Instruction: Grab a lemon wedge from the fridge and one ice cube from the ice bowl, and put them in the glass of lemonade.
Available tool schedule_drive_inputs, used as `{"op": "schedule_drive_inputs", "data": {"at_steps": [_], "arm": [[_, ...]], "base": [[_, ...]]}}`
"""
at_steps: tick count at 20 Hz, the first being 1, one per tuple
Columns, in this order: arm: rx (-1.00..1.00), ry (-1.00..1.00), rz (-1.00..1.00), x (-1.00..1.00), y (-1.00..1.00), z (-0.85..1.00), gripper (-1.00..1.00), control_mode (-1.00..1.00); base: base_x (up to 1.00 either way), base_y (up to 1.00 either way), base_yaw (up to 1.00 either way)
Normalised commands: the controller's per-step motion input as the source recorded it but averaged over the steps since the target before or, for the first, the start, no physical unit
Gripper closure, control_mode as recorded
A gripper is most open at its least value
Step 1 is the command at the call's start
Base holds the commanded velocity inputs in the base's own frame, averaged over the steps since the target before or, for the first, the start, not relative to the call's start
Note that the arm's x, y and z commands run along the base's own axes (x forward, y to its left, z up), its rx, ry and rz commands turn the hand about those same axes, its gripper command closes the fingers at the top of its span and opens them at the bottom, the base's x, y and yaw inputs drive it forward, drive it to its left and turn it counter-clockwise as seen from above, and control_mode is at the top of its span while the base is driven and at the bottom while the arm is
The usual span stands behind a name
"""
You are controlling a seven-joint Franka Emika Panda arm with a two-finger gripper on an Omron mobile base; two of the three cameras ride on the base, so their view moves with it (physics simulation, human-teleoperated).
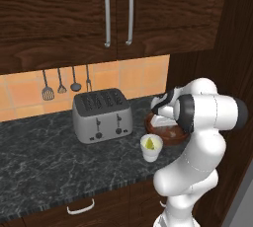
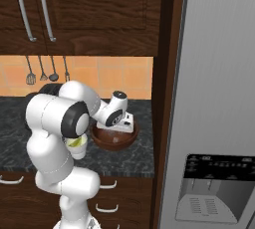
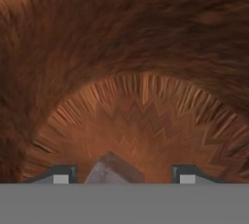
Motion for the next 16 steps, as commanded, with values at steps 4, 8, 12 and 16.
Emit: {"op": "schedule_drive_inputs", "data": {"at_steps": [4,8,12,16], "arm": [[0.00,0.00,0.00,-0.02,0.00,0.00,1.00,-1.00],[0.00,0.02,0.00,-0.02,0.00,0.00,1.00,-1.00],[0.02,-0.01,0.00,0.00,-0.04,0.32,1.00,-1.00],[0.09,0.00,0.00,0.00,-0.16,0.62,1.00,-1.00]], "base": [[0.00,0.00,0.00],[0.00,0.00,0.00],[0.00,0.00,0.00],[0.00,0.00,0.00]]}}
